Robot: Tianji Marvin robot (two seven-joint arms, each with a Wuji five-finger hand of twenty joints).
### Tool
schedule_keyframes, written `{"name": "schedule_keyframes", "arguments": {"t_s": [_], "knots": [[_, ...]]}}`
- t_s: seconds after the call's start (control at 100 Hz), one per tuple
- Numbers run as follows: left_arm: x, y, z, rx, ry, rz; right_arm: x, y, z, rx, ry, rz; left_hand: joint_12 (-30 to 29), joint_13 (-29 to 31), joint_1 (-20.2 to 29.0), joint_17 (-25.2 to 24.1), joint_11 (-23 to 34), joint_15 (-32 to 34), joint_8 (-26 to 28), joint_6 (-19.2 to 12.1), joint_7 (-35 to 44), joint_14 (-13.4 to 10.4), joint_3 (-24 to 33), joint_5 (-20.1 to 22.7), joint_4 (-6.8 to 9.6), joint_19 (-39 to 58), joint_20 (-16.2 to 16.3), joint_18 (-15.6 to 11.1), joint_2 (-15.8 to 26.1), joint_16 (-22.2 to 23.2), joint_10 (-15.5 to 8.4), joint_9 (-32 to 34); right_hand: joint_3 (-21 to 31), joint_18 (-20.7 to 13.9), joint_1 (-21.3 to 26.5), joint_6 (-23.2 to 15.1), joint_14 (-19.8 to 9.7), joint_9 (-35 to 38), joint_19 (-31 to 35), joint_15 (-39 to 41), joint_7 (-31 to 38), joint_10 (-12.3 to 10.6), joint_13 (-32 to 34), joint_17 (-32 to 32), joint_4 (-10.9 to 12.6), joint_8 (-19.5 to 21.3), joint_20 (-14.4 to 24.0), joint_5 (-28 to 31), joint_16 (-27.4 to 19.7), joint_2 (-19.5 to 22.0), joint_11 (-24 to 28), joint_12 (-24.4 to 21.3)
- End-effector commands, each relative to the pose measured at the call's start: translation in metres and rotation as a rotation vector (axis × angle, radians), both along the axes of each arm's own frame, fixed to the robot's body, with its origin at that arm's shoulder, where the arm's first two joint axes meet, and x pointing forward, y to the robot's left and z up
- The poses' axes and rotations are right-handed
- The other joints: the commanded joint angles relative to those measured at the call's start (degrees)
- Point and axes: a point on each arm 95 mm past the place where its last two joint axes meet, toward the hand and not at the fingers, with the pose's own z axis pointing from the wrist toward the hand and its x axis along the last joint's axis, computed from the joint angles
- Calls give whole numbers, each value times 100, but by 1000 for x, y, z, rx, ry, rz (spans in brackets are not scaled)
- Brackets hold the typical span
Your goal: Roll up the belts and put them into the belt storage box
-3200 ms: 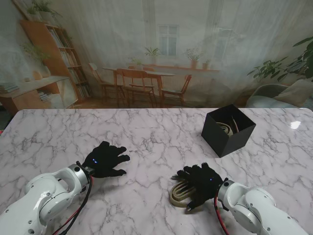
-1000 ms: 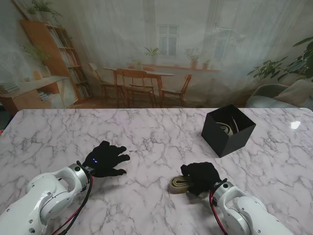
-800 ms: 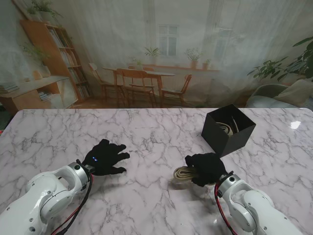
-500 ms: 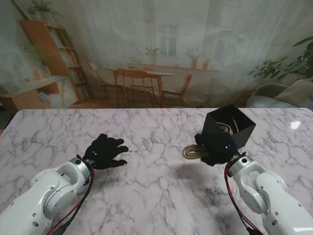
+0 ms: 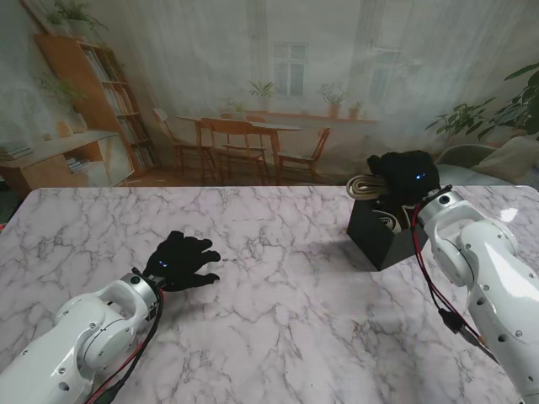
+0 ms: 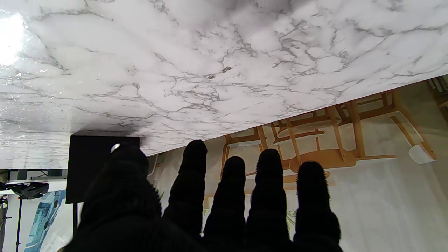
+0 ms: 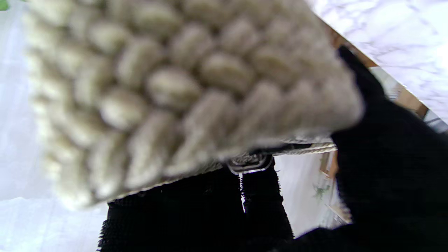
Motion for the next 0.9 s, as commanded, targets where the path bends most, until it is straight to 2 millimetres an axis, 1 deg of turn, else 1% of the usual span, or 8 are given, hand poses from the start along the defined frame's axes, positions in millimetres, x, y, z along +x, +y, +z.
{"name": "schedule_keyframes", "arguments": {"t_s": [0.0, 0.09, 0.21, 0.28, 0.31, 0.42, 0.61, 0.89], "knots": [[-3, -1, -3, 6, 13, -2, 8, -11, 10, -32, -18, -35, 16, 64, 50, -91, 14, -142, 39, -33, 38, 84, -152, 73, -90, -142, 11, 204, 243, -50, -11, 62, 921, -368, 1350, -1395, -319, 252, 119, 691, 789, -268, 529, 62, 273, 130, 80, 691, 290, 692, -22, 80], [-3, 0, -4, 7, 14, 0, 18, -20, 10, -75, -19, -63, 19, 65, 57, -95, 15, -142, 36, -22, 31, 81, -146, 62, -88, -143, 14, 212, 243, -49, -4, 64, 883, -393, 1316, -1412, -318, 283, 102, 628, 698, -257, 531, 45, 273, 18, 85, 756, 281, 723, -119, 23], [-4, 0, -4, 9, 16, 2, 28, -31, 6, -110, -6, -101, 20, 59, 57, -98, 12, -143, 33, -14, 24, 98, -146, 53, -88, -145, 16, 205, 243, -48, 0, 52, 857, -455, 1285, -1441, -310, 341, 87, 541, 620, -252, 568, 39, 274, -113, 95, 845, 260, 713, -216, -37], [-4, 0, -4, 10, 16, 0, 33, -35, 0, -121, 8, -119, 18, 51, 53, -97, 3, -144, 29, -14, 13, 82, -149, 32, -89, -145, 18, 206, 250, -47, -4, 28, 868, -461, 1293, -1455, -314, 343, 83, 527, 612, -242, 568, 39, 278, -133, 98, 857, 260, 715, -236, -46], [-4, 0, -5, 11, 16, -2, 35, -37, -3, -129, 14, -125, 19, 56, 48, -96, 3, -142, 29, -14, 12, 73, -151, 29, -89, -144, 19, 196, 254, -46, -4, 23, 871, -467, 1290, -1465, -317, 353, 82, 519, 605, -281, 569, 39, 278, -144, 100, 857, 259, 721, -238, -48], [-4, -1, -5, 15, 18, -6, 41, -42, -16, -139, 42, -144, 20, 59, 51, -94, 4, -140, 29, -15, 12, 80, -149, 31, -88, -146, 21, 199, 250, -45, -3, 13, 878, -472, 1290, -1479, -313, 351, 76, 494, 596, -278, 564, 35, 277, -168, 104, 865, 254, 739, -263, -61], [-4, -2, -6, 18, 23, -7, 49, -42, -34, -123, 89, -148, 16, 47, 51, -102, -3, -142, 24, -8, 0, 86, -151, 8, -88, -148, 24, 202, 250, -44, 12, -20, 854, -483, 1245, -1480, -315, 338, 59, 462, 590, -265, 543, 22, 261, -194, 107, 855, 254, 765, -294, -79], [-4, -5, -7, 20, 33, -17, 60, -36, -45, -105, 127, -157, 10, 47, 48, -101, -14, -138, 18, -2, -16, 79, -149, -21, -87, -151, 26, 196, 257, -40, 25, -75, 801, -500, 1180, -1415, -310, 275, -8, 378, 517, -245, 481, -51, 247, -276, 109, 808, 252, 909, -370, -114]]}}
